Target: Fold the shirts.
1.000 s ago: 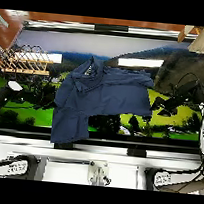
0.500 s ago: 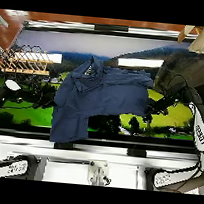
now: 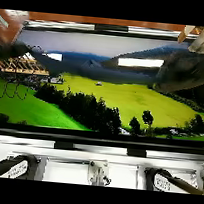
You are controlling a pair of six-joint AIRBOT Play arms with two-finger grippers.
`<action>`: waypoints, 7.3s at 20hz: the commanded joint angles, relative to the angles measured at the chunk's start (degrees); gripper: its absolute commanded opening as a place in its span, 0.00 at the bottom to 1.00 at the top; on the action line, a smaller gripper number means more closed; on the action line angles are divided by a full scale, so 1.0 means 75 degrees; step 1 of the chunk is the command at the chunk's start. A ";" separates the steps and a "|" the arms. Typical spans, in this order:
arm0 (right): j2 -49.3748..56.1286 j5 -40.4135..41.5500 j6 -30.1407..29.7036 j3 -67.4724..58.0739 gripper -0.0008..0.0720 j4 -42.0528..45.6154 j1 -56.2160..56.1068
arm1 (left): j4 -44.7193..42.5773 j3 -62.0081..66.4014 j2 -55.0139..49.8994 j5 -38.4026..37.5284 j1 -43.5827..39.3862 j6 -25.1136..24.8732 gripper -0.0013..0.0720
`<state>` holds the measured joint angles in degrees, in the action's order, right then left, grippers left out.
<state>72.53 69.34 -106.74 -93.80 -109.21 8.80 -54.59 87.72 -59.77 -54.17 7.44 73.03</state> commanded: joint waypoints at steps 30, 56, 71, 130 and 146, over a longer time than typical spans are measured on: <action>0.2480 -0.0227 0.0606 -0.1920 0.09 0.2200 -0.0006 | -0.0731 0.0178 -0.2174 0.0752 -0.0679 0.0379 0.07; 0.5584 -0.2264 0.1373 -0.1920 0.09 0.0918 -0.0178 | -0.0842 0.0889 -0.6172 0.0245 -0.0560 0.0548 0.07; 0.5356 0.1145 0.1352 -0.1918 0.09 0.1332 -0.0134 | -0.1416 0.1180 -0.6228 -0.2804 -0.0358 0.0551 0.07; 0.2212 0.3716 0.1137 0.0239 0.77 0.0755 0.2661 | -0.1204 -0.7463 0.0050 -0.3302 0.0189 0.0915 0.84; 0.2212 0.3698 0.1075 0.0239 0.76 0.0778 0.2512 | -0.0705 -0.8524 0.0099 -0.2092 -0.0423 0.0379 0.61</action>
<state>89.17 96.95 -98.65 -92.03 -103.37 27.68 -60.07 23.90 -59.07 -72.36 4.97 75.83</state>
